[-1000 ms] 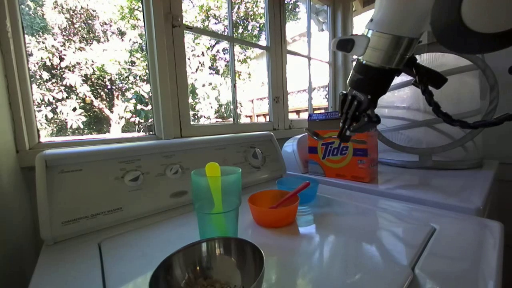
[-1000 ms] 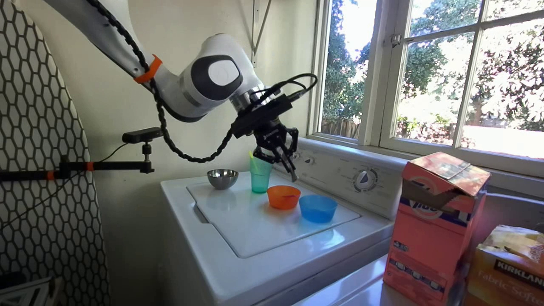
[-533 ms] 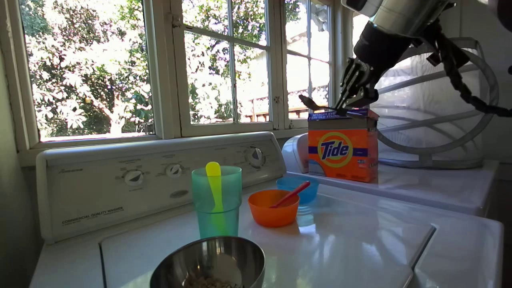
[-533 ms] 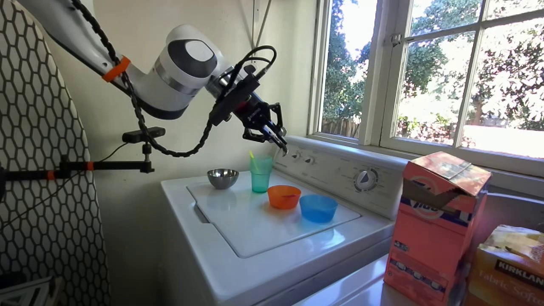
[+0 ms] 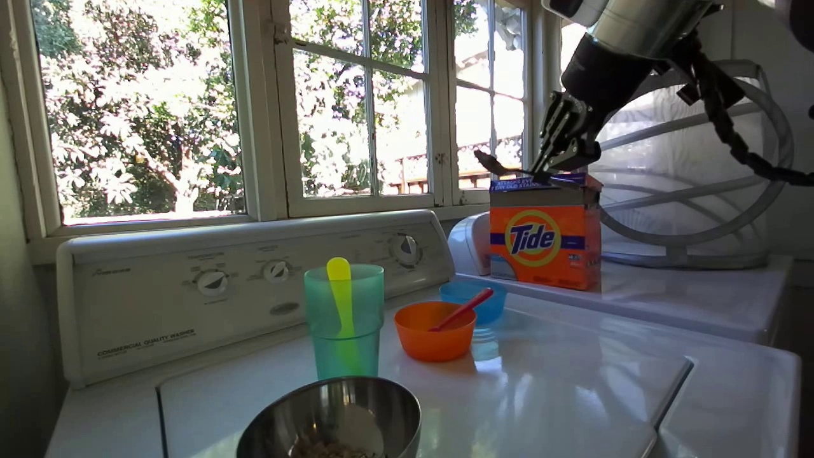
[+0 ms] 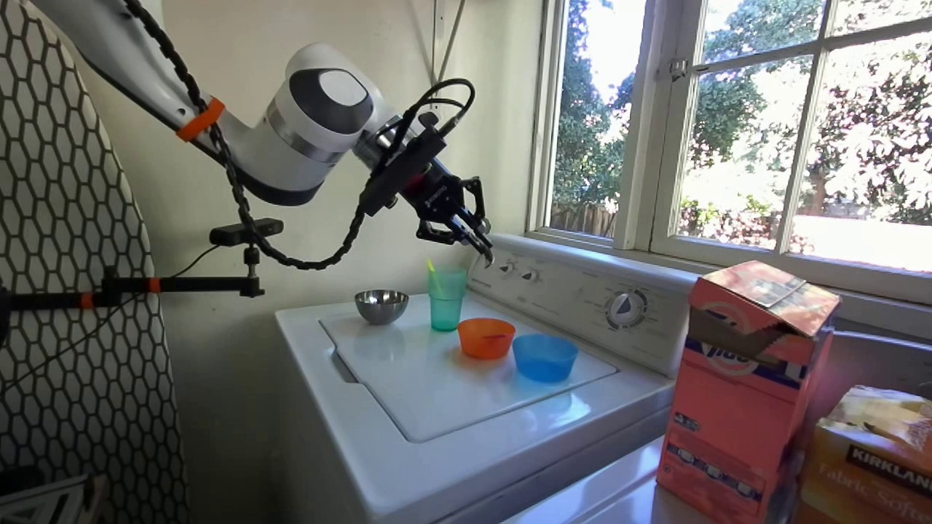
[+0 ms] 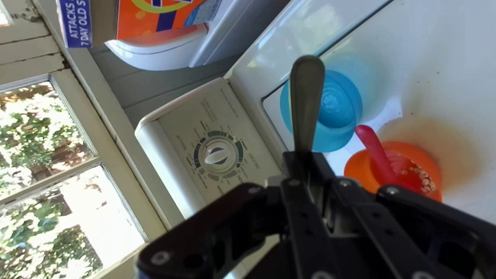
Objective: Put the spoon in the green cup
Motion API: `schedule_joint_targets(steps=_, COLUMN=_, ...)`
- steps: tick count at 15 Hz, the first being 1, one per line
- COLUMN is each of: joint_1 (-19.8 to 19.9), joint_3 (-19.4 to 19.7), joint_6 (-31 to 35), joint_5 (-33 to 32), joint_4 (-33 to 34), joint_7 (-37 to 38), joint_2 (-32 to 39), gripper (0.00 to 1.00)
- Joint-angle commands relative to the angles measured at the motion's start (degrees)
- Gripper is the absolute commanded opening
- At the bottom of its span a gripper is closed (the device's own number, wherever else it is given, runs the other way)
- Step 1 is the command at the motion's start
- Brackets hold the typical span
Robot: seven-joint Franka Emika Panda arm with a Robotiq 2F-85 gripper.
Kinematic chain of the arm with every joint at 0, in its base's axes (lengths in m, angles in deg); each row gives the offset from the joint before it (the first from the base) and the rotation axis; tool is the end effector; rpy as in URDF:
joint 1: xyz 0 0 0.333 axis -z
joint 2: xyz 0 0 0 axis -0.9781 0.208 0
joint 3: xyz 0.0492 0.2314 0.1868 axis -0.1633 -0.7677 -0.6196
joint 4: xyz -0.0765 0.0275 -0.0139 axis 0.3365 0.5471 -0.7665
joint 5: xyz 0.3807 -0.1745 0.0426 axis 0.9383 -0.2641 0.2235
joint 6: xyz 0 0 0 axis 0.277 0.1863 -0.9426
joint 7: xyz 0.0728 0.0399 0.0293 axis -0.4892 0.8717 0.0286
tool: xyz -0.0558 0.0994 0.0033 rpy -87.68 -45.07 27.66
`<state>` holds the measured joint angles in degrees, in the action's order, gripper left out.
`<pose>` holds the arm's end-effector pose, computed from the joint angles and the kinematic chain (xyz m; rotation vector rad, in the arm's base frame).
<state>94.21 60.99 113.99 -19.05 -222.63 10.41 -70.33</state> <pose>0.5205 0.0395 0.4693 2.1557 1.0615 0.7238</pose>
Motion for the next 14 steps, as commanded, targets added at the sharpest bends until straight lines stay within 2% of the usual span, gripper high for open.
schedule_joint_targets(steps=1, joint_1=0.6, joint_3=-5.3, joint_6=-2.0, joint_5=-5.9, joint_4=0.7, joint_7=3.8, joint_2=-3.2, gripper=0.03)
schedule_joint_targets(steps=7, joint_1=0.7, joint_3=-14.4, joint_6=0.5, joint_5=-14.8, joint_4=5.4, joint_7=5.5, joint_2=-5.8, gripper=0.03)
schedule_joint_targets(steps=10, joint_1=0.1, joint_3=-16.8, joint_6=-0.9, joint_5=-14.5, joint_4=9.0, joint_7=2.7, joint_2=-2.9, gripper=0.03)
schedule_joint_targets(steps=12, joint_1=-1.7, joint_3=-15.6, joint_6=-2.2, joint_5=-10.8, joint_4=9.3, joint_7=-2.9, joint_2=0.8, gripper=0.03)
schedule_joint_targets(steps=13, joint_1=-9.4, joint_3=-9.4, joint_6=-6.2, joint_5=-13.4, joint_4=9.9, joint_7=-4.9, joint_2=4.2, gripper=0.03)
schedule_joint_targets(steps=14, joint_1=-10.5, joint_3=-8.2, joint_6=-8.2, joint_5=-13.6, joint_4=10.3, joint_7=-7.1, joint_2=5.5, gripper=0.03)
